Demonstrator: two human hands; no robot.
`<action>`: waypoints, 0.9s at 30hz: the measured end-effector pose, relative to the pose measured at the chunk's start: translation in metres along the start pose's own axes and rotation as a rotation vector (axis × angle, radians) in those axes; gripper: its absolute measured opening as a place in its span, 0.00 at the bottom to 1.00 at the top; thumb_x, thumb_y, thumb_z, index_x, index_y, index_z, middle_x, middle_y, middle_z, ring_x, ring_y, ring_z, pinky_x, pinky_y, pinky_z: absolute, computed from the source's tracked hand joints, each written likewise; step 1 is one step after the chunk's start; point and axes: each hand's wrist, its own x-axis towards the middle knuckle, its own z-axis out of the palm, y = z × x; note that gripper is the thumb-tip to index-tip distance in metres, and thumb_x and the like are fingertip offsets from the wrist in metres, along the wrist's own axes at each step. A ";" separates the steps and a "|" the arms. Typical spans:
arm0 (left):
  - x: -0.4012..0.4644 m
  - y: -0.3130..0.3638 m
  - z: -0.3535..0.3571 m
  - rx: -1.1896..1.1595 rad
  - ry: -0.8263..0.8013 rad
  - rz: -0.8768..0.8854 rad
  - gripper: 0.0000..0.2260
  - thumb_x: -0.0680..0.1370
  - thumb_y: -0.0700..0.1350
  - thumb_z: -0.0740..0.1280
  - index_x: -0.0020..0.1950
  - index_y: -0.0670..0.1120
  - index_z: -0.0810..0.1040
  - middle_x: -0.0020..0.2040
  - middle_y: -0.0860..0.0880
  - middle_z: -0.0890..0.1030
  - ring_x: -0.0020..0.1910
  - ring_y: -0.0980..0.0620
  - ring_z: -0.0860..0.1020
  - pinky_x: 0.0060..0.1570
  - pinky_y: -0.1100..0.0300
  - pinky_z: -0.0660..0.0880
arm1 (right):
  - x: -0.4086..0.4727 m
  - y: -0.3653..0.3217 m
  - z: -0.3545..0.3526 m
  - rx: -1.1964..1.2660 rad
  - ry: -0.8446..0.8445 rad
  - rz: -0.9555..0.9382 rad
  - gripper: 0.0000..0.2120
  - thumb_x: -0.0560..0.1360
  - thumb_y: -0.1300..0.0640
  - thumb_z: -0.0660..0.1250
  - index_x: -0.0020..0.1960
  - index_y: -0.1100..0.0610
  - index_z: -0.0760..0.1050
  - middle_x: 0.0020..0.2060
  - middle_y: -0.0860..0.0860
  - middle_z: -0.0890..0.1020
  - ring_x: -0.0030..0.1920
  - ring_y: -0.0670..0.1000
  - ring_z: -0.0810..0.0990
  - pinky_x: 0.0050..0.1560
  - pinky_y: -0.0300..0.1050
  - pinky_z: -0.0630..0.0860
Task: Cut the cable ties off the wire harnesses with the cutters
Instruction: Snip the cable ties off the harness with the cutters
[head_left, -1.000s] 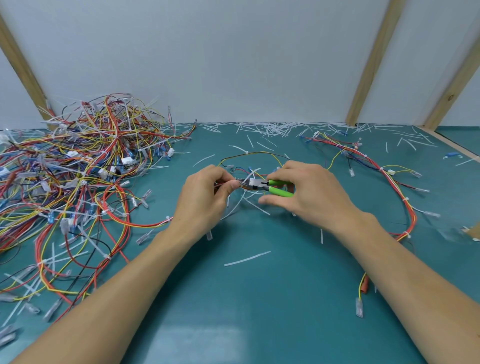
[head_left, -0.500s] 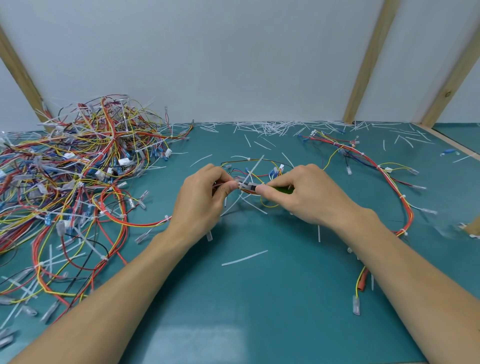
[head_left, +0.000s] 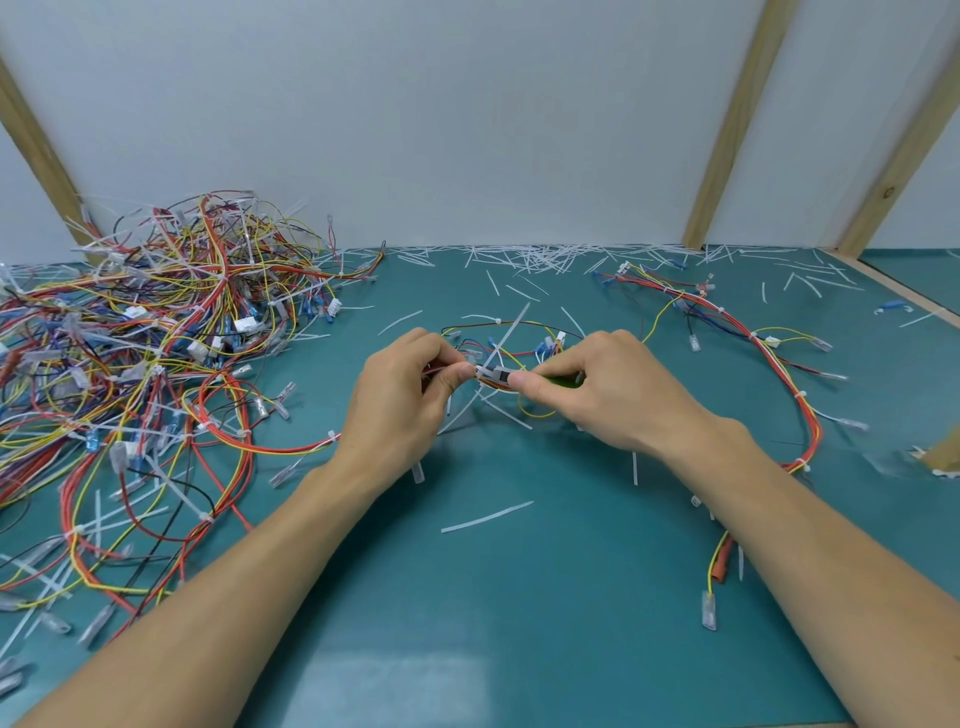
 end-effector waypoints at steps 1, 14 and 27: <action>0.000 0.000 0.000 -0.001 0.002 0.002 0.03 0.77 0.41 0.73 0.44 0.46 0.82 0.39 0.58 0.77 0.38 0.64 0.74 0.39 0.73 0.66 | 0.000 0.000 0.000 0.000 0.002 0.002 0.33 0.72 0.23 0.55 0.45 0.48 0.86 0.28 0.58 0.73 0.33 0.56 0.67 0.31 0.49 0.67; 0.000 -0.001 -0.001 -0.004 0.012 0.025 0.03 0.77 0.41 0.73 0.44 0.47 0.82 0.38 0.59 0.77 0.38 0.64 0.74 0.39 0.73 0.66 | 0.000 -0.001 0.000 0.017 0.005 0.012 0.29 0.72 0.24 0.56 0.43 0.44 0.86 0.26 0.58 0.74 0.32 0.56 0.68 0.32 0.48 0.69; 0.000 0.003 -0.002 -0.012 0.010 0.024 0.03 0.77 0.40 0.73 0.44 0.45 0.82 0.38 0.58 0.76 0.38 0.64 0.74 0.39 0.74 0.66 | 0.000 -0.001 0.000 0.026 -0.005 0.028 0.33 0.72 0.24 0.56 0.45 0.50 0.86 0.27 0.59 0.74 0.31 0.56 0.67 0.33 0.51 0.70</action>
